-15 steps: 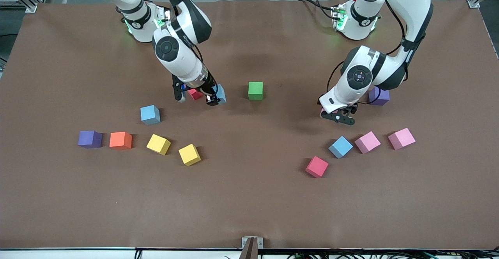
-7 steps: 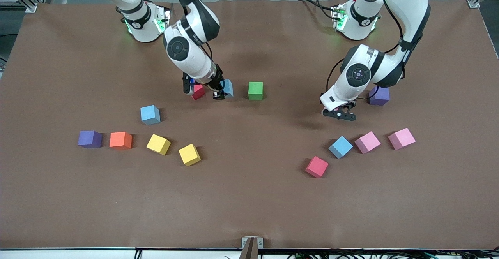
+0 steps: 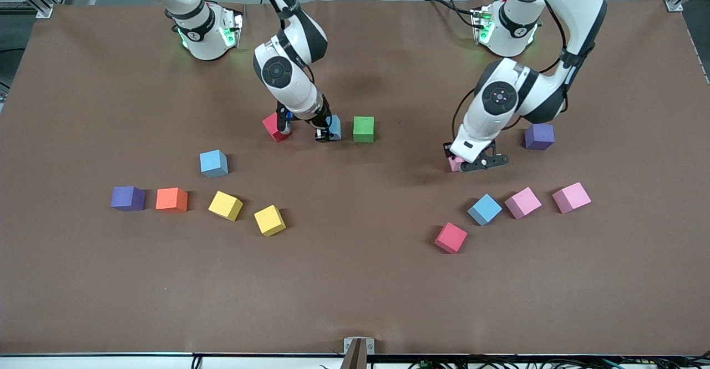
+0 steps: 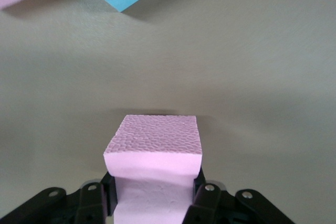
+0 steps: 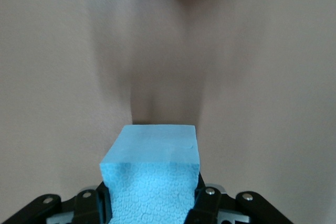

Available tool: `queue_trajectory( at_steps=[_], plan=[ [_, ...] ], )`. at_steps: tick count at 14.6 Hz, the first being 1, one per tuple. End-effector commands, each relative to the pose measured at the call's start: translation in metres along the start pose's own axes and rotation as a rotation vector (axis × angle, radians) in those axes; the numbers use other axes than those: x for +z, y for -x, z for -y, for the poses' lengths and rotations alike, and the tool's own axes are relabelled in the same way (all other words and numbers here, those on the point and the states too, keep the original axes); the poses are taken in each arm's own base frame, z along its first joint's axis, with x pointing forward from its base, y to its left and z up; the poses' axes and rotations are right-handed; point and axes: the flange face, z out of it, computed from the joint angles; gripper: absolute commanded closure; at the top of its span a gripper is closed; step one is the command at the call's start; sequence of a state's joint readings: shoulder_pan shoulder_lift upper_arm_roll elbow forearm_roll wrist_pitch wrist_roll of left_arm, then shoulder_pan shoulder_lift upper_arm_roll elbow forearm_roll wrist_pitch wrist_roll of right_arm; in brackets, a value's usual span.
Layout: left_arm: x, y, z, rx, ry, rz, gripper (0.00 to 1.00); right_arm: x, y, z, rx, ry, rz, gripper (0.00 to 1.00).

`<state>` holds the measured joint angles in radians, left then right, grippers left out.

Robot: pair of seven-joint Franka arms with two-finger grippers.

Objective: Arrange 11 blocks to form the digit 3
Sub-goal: 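Grasp the pink block with the left gripper while the right gripper holds blue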

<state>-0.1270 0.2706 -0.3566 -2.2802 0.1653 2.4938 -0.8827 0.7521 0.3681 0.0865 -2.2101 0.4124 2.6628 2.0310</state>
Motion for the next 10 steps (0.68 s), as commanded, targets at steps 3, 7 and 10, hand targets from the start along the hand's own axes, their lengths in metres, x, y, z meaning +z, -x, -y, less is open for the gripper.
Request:
queue_trajectory(
  at_steps=[3,7,10],
  plan=[
    [-0.007,0.034,-0.071,-0.452,0.056,0.035,0.88,0.011,0.008,-0.002,0.069,-0.017,0.011,1.00],
    [-0.008,0.079,-0.122,-0.834,0.070,0.064,0.88,0.009,0.008,0.009,0.090,-0.038,0.009,1.00],
    [-0.005,0.098,-0.137,-1.038,0.061,0.076,0.88,0.004,0.012,0.014,0.097,-0.051,0.017,1.00]
  ],
)
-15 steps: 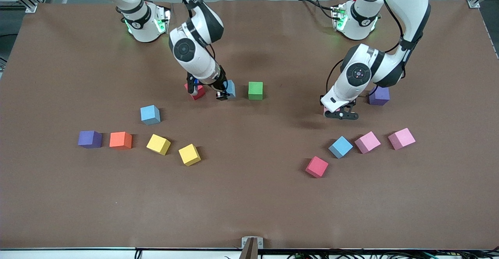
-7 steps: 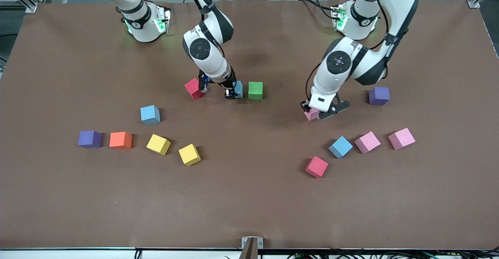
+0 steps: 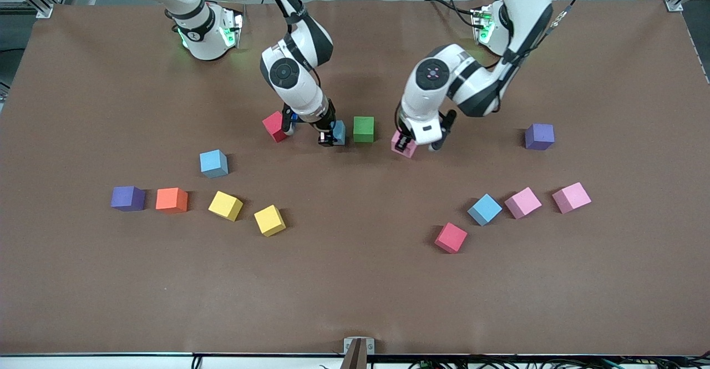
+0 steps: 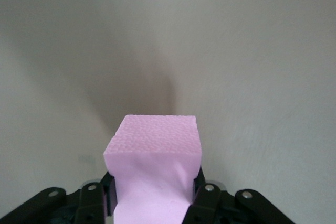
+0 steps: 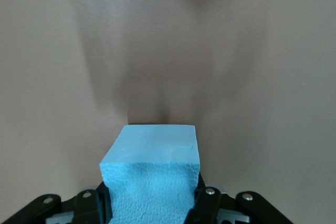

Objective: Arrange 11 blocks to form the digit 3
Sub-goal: 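Place the pink and blue blocks on either side of the green block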

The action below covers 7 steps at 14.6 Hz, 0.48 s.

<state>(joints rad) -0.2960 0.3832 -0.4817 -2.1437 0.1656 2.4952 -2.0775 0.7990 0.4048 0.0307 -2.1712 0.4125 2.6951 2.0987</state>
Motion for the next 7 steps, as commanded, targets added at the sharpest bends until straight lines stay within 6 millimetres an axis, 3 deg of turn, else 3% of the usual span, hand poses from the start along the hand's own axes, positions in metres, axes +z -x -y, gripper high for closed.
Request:
queue_trajectory(
  at_steps=[1,4,7],
  plan=[
    [0.007,0.013,0.000,-0.151,-0.006,0.006,0.88,0.004,0.007,-0.001,0.030,-0.004,0.007,1.00],
    [0.024,0.032,0.011,-0.342,-0.015,0.018,0.88,0.014,0.013,-0.007,0.012,0.006,-0.004,1.00],
    [0.031,0.038,0.017,-0.399,-0.029,0.013,0.88,0.018,0.014,-0.011,0.004,0.014,-0.017,1.00]
  ],
)
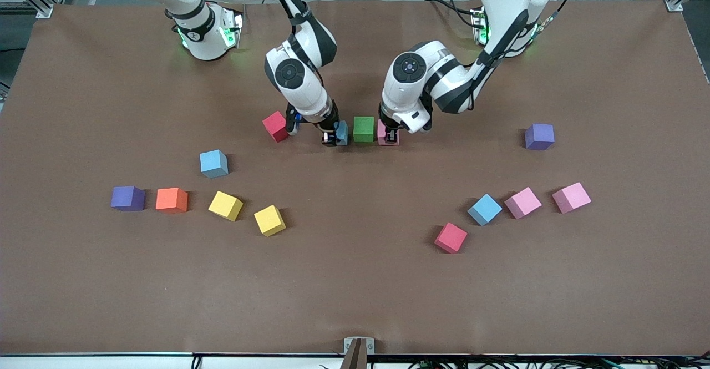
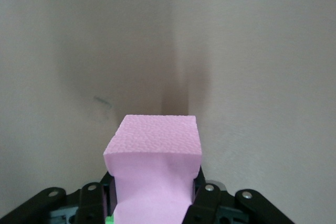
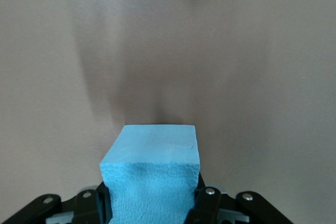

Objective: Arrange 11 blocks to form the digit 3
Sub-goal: 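Place the pink and blue blocks on either side of the green block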

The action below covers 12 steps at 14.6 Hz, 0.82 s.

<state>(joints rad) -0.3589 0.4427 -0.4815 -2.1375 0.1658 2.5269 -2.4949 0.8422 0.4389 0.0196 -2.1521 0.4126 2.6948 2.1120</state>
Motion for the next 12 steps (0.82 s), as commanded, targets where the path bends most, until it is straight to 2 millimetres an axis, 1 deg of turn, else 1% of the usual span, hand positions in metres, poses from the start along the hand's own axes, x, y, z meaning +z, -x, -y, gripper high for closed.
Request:
queue_trajectory(
  at_steps=[1,3,4,8,10,11,12],
  plan=[
    [0.005,0.009,0.009,-0.051,0.003,0.000,0.88,0.003,0.006,-0.002,0.013,0.001,-0.001,0.99],
    [0.007,0.009,0.009,-0.072,-0.001,-0.002,0.88,0.003,0.005,-0.001,0.013,-0.001,-0.004,0.99],
    [0.011,0.008,0.009,-0.077,-0.007,-0.004,0.88,0.003,0.007,-0.004,0.008,0.000,-0.005,0.99],
    [0.012,0.008,0.008,-0.092,-0.007,0.000,0.88,0.005,0.009,-0.007,0.004,-0.001,-0.009,0.99],
    [0.020,0.009,0.005,-0.075,-0.009,0.010,0.88,0.005,0.010,-0.007,0.010,-0.003,-0.011,0.99],
    [0.019,0.009,0.004,-0.063,0.007,0.017,0.88,0.006,0.010,-0.006,0.012,-0.003,-0.012,0.99],
    [0.023,0.010,0.005,-0.052,0.005,0.015,0.88,0.007,0.011,-0.006,0.011,-0.002,-0.012,0.99]
  ],
)
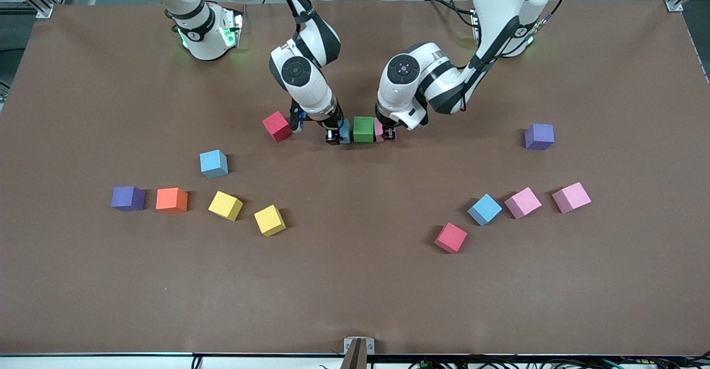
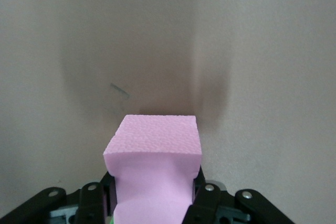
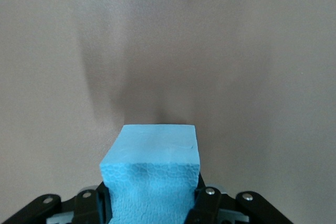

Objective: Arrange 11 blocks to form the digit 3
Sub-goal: 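Place the pink and blue blocks on either side of the green block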

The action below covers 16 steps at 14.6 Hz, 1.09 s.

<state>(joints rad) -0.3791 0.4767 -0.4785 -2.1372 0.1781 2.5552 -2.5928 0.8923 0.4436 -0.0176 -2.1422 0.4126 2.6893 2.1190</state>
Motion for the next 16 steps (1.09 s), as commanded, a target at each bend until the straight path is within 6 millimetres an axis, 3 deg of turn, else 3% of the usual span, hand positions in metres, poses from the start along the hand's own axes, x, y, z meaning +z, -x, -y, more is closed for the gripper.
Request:
queue_trajectory(
  at_steps=[1,10,11,12,13,16],
  plan=[
    [0.010,0.003,-0.002,0.024,0.011,0.008,0.87,0.005,0.004,-0.003,0.026,0.005,-0.003,0.99],
    [0.010,0.006,0.001,0.039,0.011,0.007,0.80,0.011,0.013,-0.006,0.028,0.001,-0.007,0.96],
    [0.010,0.007,0.002,0.040,0.012,0.009,0.80,0.011,0.013,-0.005,0.016,0.000,-0.009,0.78],
    [0.009,0.008,0.002,0.042,0.014,0.011,0.81,0.011,0.014,-0.006,0.007,-0.004,-0.005,0.24],
    [0.008,0.008,0.002,0.043,0.016,0.013,0.82,0.011,0.017,-0.008,0.002,-0.004,-0.004,0.01],
    [0.007,0.009,0.002,0.048,0.019,0.015,0.82,0.005,0.013,0.002,0.014,-0.018,-0.002,0.00]
  ],
)
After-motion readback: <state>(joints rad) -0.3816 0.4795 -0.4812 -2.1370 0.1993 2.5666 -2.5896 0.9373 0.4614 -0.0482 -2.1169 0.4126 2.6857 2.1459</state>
